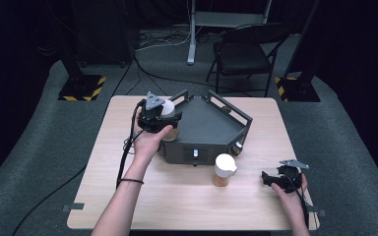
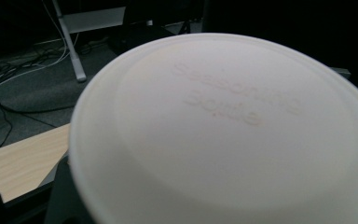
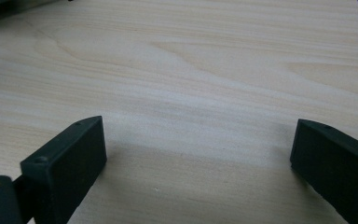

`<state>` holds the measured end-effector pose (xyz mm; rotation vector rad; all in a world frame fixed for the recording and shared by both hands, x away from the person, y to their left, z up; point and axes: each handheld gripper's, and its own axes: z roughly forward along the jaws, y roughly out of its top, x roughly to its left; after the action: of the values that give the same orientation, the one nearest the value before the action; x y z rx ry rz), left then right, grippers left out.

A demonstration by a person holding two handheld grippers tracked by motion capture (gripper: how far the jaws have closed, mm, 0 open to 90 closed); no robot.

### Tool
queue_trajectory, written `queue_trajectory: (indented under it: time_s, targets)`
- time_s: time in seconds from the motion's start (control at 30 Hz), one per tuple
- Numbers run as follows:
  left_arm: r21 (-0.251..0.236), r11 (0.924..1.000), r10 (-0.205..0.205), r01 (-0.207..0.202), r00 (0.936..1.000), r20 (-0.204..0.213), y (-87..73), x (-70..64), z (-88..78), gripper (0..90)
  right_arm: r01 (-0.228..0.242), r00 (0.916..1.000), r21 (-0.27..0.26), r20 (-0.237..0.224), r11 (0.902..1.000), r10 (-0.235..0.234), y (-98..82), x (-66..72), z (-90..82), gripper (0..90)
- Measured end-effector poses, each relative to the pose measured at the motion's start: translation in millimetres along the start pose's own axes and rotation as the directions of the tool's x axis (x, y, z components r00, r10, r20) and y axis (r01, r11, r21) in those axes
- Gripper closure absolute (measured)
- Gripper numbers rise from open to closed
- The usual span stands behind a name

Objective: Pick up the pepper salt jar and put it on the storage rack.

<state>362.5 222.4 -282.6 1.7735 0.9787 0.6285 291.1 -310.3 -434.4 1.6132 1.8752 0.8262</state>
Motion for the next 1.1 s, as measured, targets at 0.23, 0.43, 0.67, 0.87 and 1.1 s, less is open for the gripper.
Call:
queue_trajectory:
  time_s: [0.23, 0.43, 0.67, 0.87, 1.1]
  targets:
    - [0.027, 0.9996, -0.011, 0.011, 0.9998, -0.014, 8.1, -0.8, 18.7, 36.8, 0.000, 1.0000, 0.000, 0.000, 1.0000, 0.000, 0.0, -0.1, 0.0, 2.6]
    - [0.046, 0.9987, -0.020, 0.021, 0.9996, -0.023, 9.8, -1.8, 30.4, 36.7, 0.001, 1.0000, 0.001, -0.001, 1.0000, -0.001, 0.1, -0.1, 0.1, 2.5]
    - [0.070, 0.9970, -0.028, 0.031, 0.9991, -0.033, 10.2, -2.9, 40.1, 36.2, 0.001, 1.0000, 0.001, -0.001, 1.0000, -0.001, 0.1, -0.2, 0.1, 2.5]
    - [0.073, 0.9968, -0.031, 0.033, 0.9990, -0.031, 10.7, -2.6, 41.3, 36.1, 0.001, 1.0000, 0.001, -0.001, 1.0000, -0.001, 0.2, -0.2, 0.1, 2.5]
    - [0.092, 0.9947, -0.046, 0.047, 0.9988, -0.015, 15.7, 4.4, 38.2, 28.6, 0.001, 1.0000, 0.001, -0.001, 1.0000, -0.001, 0.2, -0.2, 0.1, 2.4]
